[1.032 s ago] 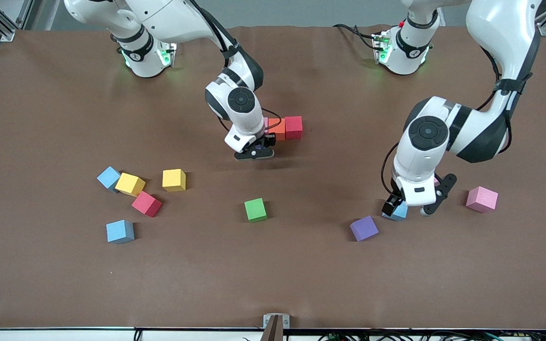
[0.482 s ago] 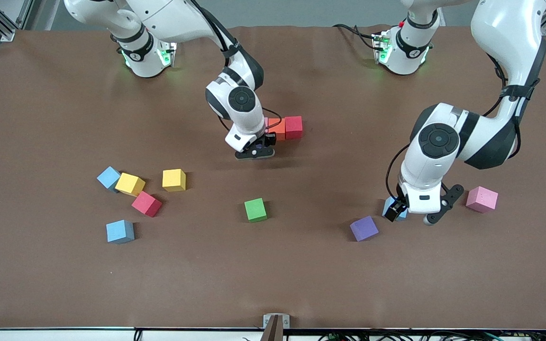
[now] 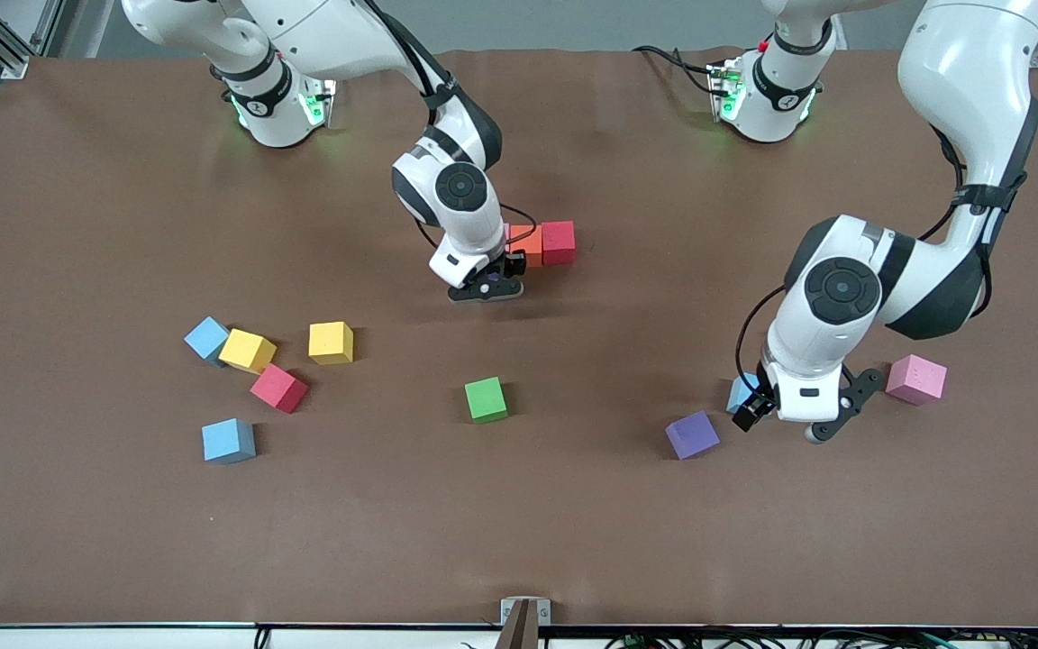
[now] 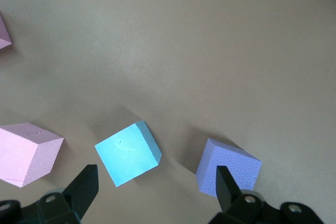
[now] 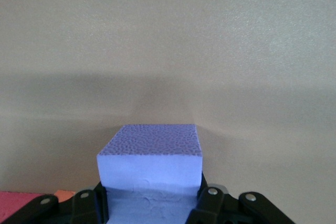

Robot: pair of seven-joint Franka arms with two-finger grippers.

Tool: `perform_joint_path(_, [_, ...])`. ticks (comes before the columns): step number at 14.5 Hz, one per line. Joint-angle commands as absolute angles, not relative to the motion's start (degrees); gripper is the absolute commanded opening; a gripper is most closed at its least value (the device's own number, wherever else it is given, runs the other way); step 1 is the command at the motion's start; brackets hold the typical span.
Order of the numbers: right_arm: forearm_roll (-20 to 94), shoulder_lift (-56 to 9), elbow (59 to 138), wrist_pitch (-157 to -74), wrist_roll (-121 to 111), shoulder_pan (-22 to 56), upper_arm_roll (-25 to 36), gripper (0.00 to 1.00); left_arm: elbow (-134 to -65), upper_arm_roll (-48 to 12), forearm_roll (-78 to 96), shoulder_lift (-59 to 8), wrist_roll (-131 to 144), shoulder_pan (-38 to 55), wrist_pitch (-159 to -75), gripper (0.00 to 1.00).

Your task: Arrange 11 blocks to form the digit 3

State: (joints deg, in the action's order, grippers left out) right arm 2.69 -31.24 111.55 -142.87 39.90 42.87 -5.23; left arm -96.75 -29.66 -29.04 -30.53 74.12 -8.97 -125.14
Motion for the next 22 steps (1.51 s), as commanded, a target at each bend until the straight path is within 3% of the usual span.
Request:
perform_joint_path(1, [3.2,-31.2,113.7,-143.5,41.3,44.3,-5.3,0.31,-94.7,-30.2,-30.1,-32.8,73.2,-9.0,-124.4,0.99])
perform_joint_path(6, [3.2,-30.9,113.6,-143.2,41.3,44.4,-5.3,0.32,-91.0,-30.2,-30.0,-37.7,70.1,-8.4,-124.5,0.99])
perform_joint_path(8, [3.2,-30.9,113.6,-143.1,41.3,44.3,-5.2,0.39,-90.7,-30.2,-29.8,-39.0,68.6,-8.2,-124.5,0.99])
perform_joint_path(9, [3.2,-30.9,113.6,-143.1,41.3,44.3,-5.3,0.49,-90.6,-30.2,-29.8,-39.5,67.7,-8.0,-125.0,0.99])
perform_joint_path(12, [3.3,-30.2,112.3,-143.2,42.2,44.2,-4.6,0.94,-84.8,-30.2,-29.5,-43.1,63.0,-7.0,-125.9,0.99])
perform_joint_path(13, [3.2,-30.1,111.0,-143.2,42.0,44.2,-3.8,1.0,-83.9,-30.2,-29.6,-44.2,62.8,-5.7,-125.9,0.99])
perform_joint_path(17, [3.2,-26.5,109.6,-140.9,41.5,43.2,-3.0,1.0,-78.1,-30.2,-29.7,-49.2,62.5,-2.8,-125.9,0.99])
perform_joint_path(22, [2.4,-21.6,107.5,-129.0,35.8,33.2,-3.1,1.0,-78.0,-28.7,-29.5,-50.1,58.2,-2.2,-125.9,1.0])
